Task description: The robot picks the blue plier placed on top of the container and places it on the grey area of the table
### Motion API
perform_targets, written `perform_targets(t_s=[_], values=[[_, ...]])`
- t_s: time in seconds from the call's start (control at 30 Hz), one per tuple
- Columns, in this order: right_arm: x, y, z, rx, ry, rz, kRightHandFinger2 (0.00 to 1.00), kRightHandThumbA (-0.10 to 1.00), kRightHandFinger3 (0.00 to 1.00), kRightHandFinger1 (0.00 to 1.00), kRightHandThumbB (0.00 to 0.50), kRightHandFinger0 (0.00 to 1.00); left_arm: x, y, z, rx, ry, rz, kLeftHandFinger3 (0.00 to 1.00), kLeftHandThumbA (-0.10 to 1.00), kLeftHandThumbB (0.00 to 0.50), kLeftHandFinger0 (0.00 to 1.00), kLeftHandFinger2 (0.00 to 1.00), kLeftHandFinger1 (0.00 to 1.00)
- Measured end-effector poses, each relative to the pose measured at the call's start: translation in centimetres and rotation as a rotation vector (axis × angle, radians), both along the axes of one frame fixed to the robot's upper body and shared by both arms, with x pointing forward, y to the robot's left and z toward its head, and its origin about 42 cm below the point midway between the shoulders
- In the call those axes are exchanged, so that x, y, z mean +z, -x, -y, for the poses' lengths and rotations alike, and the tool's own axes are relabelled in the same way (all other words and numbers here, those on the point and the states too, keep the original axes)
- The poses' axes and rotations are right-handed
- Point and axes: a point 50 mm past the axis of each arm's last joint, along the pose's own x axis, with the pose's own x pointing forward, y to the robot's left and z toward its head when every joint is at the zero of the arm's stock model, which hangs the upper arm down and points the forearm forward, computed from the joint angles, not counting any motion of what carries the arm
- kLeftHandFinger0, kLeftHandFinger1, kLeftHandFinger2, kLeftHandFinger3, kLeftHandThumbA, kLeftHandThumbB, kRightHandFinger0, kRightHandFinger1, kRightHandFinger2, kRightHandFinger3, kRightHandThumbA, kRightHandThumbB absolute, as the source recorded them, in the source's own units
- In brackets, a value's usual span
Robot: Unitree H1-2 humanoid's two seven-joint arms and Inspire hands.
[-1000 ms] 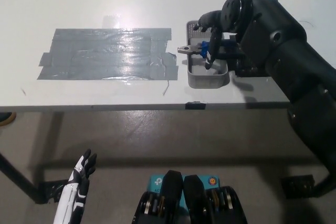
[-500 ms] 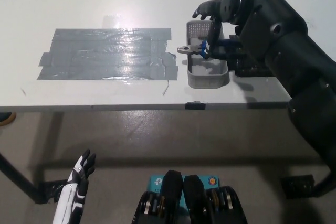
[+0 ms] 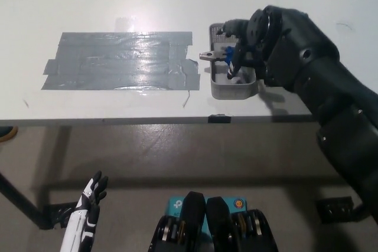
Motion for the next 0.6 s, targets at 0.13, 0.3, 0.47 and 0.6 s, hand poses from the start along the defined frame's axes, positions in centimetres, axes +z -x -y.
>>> perform_targets(t_s=[0.13, 0.3, 0.47, 0.6], values=[[-1.4, 0.2, -0.1, -0.007, 0.004, 0.008, 1.0, 1.0, 1.0, 1.0, 0.321, 1.0, 0.0, 0.0, 0.0, 0.0, 0.0, 0.001, 1.0, 1.0, 0.166, 1.0, 1.0, 1.0], [-2.1, 0.4, -0.3, -0.002, 0.022, 0.043, 1.0, 0.93, 1.0, 1.0, 0.31, 1.0, 0.4, 0.0, 0.0, -0.001, 0.0, 0.015, 1.0, 1.0, 0.155, 1.0, 1.0, 1.0], [-3.1, 0.6, -0.5, 0.009, 0.057, 0.092, 1.0, 0.6, 1.0, 1.0, 0.28, 1.0, 0.4, 0.0, 0.0, -0.001, 0.001, 0.016, 1.0, 1.0, 0.177, 1.0, 1.0, 1.0], [-4.2, 0.7, -0.3, 0.023, 0.114, 0.163, 0.55, -0.04, 0.87, 0.42, 0.223, 0.32, 0.5, -0.1, 0.0, -0.002, 0.001, 0.018, 1.0, 1.0, 0.15, 1.0, 1.0, 1.0]])
